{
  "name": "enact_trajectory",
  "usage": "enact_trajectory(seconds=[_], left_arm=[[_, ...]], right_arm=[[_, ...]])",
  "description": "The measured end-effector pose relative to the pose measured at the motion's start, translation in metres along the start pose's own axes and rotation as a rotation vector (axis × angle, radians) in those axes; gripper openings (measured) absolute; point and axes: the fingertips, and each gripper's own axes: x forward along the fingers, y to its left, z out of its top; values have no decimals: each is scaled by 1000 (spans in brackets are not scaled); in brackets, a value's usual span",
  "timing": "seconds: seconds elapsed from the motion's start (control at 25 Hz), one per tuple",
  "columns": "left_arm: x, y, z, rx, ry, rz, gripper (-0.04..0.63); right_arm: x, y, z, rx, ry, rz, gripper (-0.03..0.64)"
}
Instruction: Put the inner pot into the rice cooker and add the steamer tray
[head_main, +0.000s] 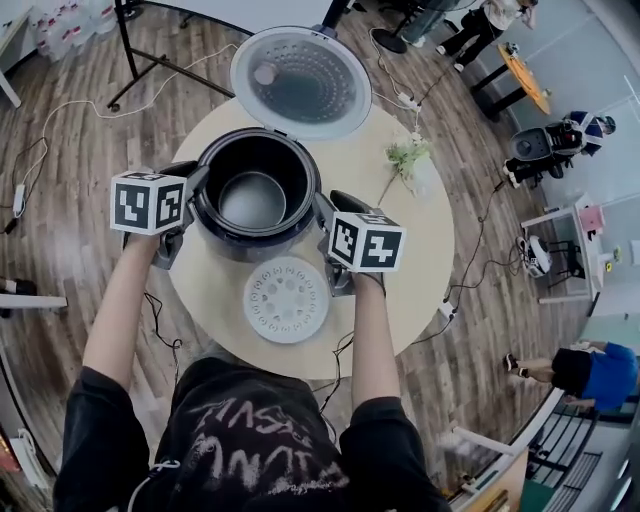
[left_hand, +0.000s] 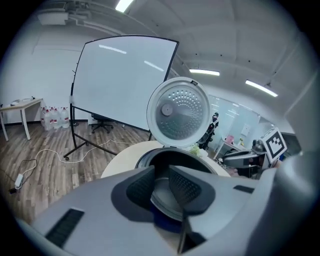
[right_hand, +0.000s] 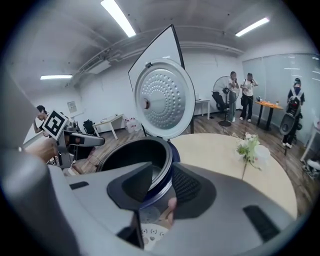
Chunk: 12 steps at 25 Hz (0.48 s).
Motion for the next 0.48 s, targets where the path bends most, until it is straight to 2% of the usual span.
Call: enact_trajectory(seconds=[0.12, 0.24, 0.36, 0.48], left_arm=[[-8, -13, 12, -19, -85, -56, 77], [-10, -24, 24, 16, -137, -91, 52], [-14, -36, 28, 59, -160, -117, 15], [-18, -55, 29, 62, -177, -184, 11]], right_arm=[[-22, -4, 3, 37, -91, -59, 81], [-47, -11, 6, 94, -178, -141, 14], [-72, -13, 6, 121, -247, -197, 5], [-99, -15, -2, 147, -312, -242, 5]])
